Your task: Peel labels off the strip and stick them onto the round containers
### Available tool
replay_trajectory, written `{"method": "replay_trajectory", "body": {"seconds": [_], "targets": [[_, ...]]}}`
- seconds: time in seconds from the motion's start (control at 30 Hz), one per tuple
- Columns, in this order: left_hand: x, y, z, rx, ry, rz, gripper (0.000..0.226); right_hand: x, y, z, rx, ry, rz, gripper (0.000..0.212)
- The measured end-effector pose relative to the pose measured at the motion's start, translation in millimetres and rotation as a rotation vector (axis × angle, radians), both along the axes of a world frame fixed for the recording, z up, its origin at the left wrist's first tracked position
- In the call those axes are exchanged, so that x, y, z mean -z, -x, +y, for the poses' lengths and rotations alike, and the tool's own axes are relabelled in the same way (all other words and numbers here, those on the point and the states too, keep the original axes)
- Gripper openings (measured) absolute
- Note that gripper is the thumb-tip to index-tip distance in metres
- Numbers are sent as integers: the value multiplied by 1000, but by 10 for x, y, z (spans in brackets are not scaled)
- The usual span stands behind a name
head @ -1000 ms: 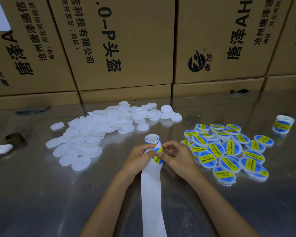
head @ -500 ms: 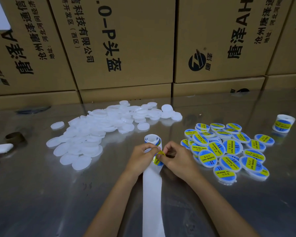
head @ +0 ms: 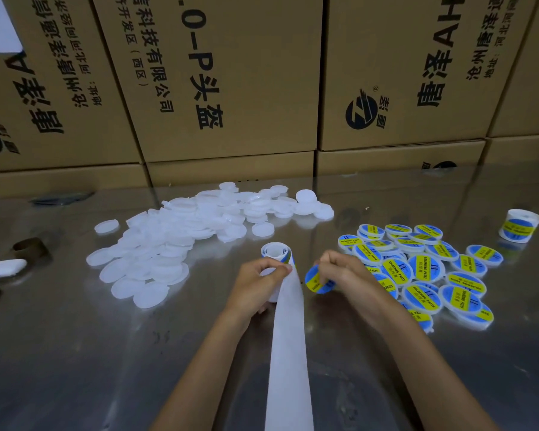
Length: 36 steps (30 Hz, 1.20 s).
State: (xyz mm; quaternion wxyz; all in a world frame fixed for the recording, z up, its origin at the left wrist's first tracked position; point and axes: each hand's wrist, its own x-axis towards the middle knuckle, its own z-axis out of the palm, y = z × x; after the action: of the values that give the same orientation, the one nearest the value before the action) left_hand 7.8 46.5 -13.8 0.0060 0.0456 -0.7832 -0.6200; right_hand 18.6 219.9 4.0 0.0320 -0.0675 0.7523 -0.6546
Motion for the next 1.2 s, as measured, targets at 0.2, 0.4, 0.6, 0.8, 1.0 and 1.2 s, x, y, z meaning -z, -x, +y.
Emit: {"method": "replay_trajectory", "body": {"seconds": [0.2, 0.4, 0.6, 0.8, 1.0, 1.2], "targets": [[-81, -38, -65, -114, -239, 74, 19, 20, 48, -39, 71, 161, -34, 22], [-219, -44, -87, -90, -681, 77, 28, -11, 27, -179, 50, 300, 22, 21], [-275, -125, -22, 121, -755, 81, 45, -20, -29, -354, 93, 339, 165, 26], [-295, -162, 77, 203, -768, 66, 42, -25, -63, -420, 178, 272, 294, 29], [-280, -149, 102, 219, -753, 72, 40, -36, -56, -422, 222, 271, 306, 31], [-279, -152, 118, 221, -714, 87, 39, -4, -38, -424, 251, 234, 312, 30]]}}
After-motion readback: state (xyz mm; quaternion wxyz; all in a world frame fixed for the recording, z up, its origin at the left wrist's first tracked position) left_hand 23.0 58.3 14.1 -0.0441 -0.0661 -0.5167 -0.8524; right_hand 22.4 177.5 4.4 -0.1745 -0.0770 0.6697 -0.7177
